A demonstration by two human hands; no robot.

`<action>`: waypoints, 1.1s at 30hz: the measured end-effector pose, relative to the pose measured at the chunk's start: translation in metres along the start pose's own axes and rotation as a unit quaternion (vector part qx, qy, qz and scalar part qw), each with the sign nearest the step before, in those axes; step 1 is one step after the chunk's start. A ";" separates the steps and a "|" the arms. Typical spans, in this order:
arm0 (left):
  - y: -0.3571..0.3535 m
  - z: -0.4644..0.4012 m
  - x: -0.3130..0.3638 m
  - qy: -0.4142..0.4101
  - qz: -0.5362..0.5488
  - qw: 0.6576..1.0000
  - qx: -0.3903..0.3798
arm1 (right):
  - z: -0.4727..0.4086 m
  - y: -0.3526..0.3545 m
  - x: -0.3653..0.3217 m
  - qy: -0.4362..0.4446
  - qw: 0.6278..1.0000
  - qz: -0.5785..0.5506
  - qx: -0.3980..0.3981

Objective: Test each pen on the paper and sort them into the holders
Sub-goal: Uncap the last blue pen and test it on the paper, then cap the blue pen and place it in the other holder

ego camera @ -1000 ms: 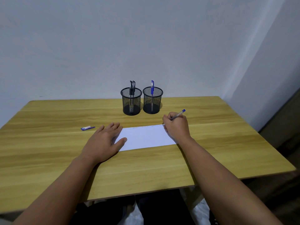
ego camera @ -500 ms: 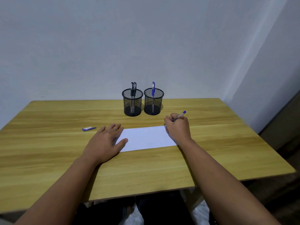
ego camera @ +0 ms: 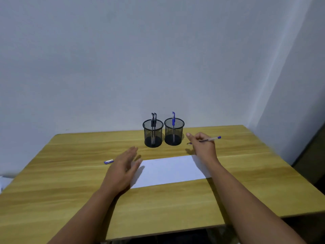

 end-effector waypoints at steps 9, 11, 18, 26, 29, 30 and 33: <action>0.061 -0.008 -0.073 0.125 -0.262 0.956 -0.031 | 0.010 -0.039 -0.020 -0.086 0.993 0.044 -0.062; 0.064 -0.009 -0.068 0.120 -0.248 0.961 -0.034 | 0.012 -0.044 -0.017 -0.095 0.992 0.049 -0.073; 0.059 -0.024 -0.038 0.119 -0.046 0.992 -0.006 | 0.023 -0.055 -0.012 -0.092 0.980 0.096 -0.147; 0.051 -0.051 0.005 0.082 0.085 0.992 -0.049 | 0.037 -0.061 -0.012 -0.028 0.970 0.166 -0.178; 0.049 -0.054 0.013 0.074 0.090 0.991 -0.063 | 0.037 -0.060 -0.014 -0.020 0.970 0.160 -0.180; 0.047 -0.055 0.015 0.072 0.090 0.991 -0.069 | 0.038 -0.059 -0.014 -0.020 0.970 0.159 -0.182; 0.046 -0.057 0.020 0.074 0.090 0.990 -0.080 | 0.038 -0.058 -0.015 -0.021 0.968 0.166 -0.186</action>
Point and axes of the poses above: each hand's wrist, its own z-axis away from the middle knuckle, its own y-axis out of the back of the hand, x = y × z, the point moved 2 cm from there along -z, towards the middle knuckle, and after that the axes turned 8 degrees about -y, right-handed, at the moved point
